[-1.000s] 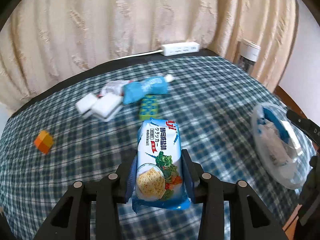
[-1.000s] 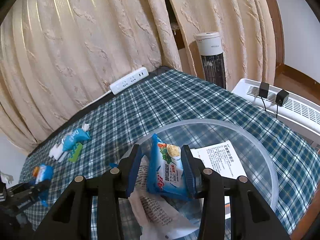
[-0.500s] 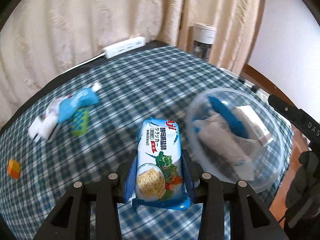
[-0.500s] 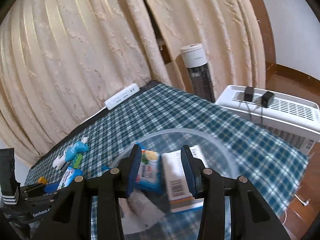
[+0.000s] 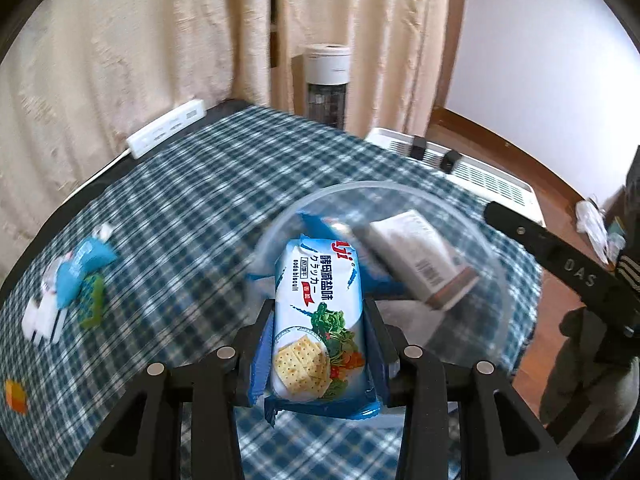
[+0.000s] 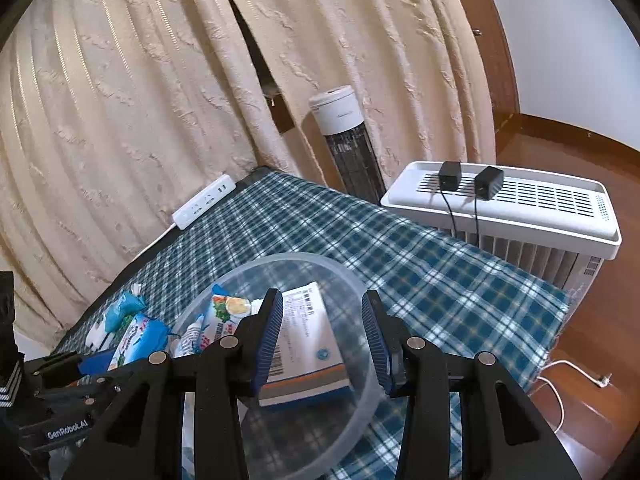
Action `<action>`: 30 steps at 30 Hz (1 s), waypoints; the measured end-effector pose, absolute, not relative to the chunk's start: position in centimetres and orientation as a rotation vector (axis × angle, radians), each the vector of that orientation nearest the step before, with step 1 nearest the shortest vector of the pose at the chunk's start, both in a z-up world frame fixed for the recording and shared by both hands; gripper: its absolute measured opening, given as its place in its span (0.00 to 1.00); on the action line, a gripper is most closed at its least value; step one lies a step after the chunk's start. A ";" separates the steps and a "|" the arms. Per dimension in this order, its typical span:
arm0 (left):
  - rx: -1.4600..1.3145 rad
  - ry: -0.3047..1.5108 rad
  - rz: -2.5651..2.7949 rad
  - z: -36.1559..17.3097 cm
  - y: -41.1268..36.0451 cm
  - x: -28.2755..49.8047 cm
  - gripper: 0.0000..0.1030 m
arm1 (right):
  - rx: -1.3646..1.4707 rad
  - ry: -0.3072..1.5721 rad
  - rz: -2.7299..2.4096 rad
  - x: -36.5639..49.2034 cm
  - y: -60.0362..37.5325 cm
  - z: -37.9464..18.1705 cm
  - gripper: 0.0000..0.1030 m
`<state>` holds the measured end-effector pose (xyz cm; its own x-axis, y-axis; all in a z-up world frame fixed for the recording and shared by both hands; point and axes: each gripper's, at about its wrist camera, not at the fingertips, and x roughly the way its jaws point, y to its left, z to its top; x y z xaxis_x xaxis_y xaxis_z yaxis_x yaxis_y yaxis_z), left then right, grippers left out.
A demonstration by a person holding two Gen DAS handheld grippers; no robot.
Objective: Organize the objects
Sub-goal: 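Carry both blue cracker packets over the clear bowl with both grippers, then open both grippers to drop the cracker packets into the clear bowl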
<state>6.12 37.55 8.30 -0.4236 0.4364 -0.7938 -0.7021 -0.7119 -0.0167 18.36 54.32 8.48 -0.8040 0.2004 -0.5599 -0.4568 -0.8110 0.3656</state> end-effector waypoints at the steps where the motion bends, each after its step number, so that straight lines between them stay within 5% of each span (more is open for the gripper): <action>1: -1.061 0.424 2.139 8.4 38.1 6.4 0.42 | -0.723 0.704 2.589 18.5 54.4 8.5 0.42; 16: -1.021 0.416 2.039 9.2 42.7 6.4 0.43 | -0.719 0.725 2.561 19.6 55.3 8.1 0.42; 17: -1.022 0.416 2.034 9.2 42.9 6.3 0.46 | -0.720 0.723 2.561 19.6 55.3 8.0 0.42; 19: -1.025 0.396 2.037 9.4 42.8 5.9 0.76 | -0.721 0.721 2.559 19.7 55.2 7.9 0.42; 20: -1.016 0.379 2.052 9.6 42.5 5.7 0.81 | -0.723 0.719 2.560 19.7 55.1 7.9 0.42; 30: -0.995 0.394 2.180 10.0 40.2 4.2 0.86 | -0.737 0.721 2.566 19.2 54.6 7.9 0.42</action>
